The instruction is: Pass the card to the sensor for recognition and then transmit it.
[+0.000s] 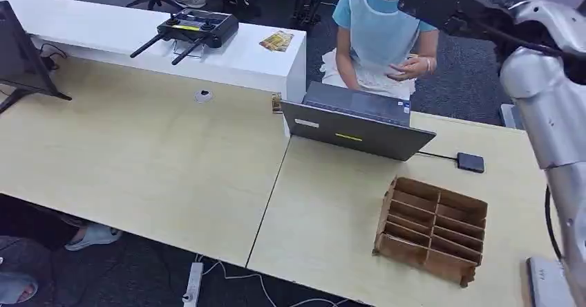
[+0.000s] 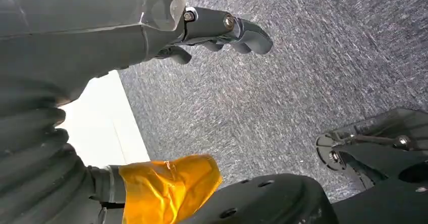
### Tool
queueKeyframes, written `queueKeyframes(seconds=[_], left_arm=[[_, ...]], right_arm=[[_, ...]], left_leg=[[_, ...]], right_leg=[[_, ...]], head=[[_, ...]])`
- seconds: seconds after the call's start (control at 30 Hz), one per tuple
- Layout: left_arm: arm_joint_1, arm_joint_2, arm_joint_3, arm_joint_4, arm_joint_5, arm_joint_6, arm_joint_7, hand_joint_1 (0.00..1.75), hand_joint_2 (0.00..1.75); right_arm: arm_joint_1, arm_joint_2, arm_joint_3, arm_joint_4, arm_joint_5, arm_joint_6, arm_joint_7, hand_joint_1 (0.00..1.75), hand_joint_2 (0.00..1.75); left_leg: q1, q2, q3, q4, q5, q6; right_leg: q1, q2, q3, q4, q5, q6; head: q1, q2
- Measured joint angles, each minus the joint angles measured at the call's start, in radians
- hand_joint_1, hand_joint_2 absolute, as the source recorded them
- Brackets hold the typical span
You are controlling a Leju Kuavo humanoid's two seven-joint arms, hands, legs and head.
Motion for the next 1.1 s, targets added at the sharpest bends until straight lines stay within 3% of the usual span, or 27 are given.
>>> queueKeyframes(seconds=[0.33,1.1], left_arm=[[0.0,0.0,0.0,0.0,-0.015,-0.006,0.003,0.0,1.75],[-0.001,-0.001,0.0,0.0,-0.022,-0.009,0.0,0.0,1.75]], right_arm=[[-0.044,0.076,0.016,0.162,-0.003,0.016,0.041,1.75,1.75],[-0.055,0.092,0.021,0.246,-0.006,0.013,0.05,1.75,1.75]], left_leg=[[0.0,0.0,0.0,0.0,0.0,0.0],[0.0,0.0,0.0,0.0,0.0,0.0]], right_leg=[[0.0,0.0,0.0,0.0,0.0,0.0],[0.0,0.0,0.0,0.0,0.0,0.0]], head=[[0.0,0.0],[0.0,0.0]])
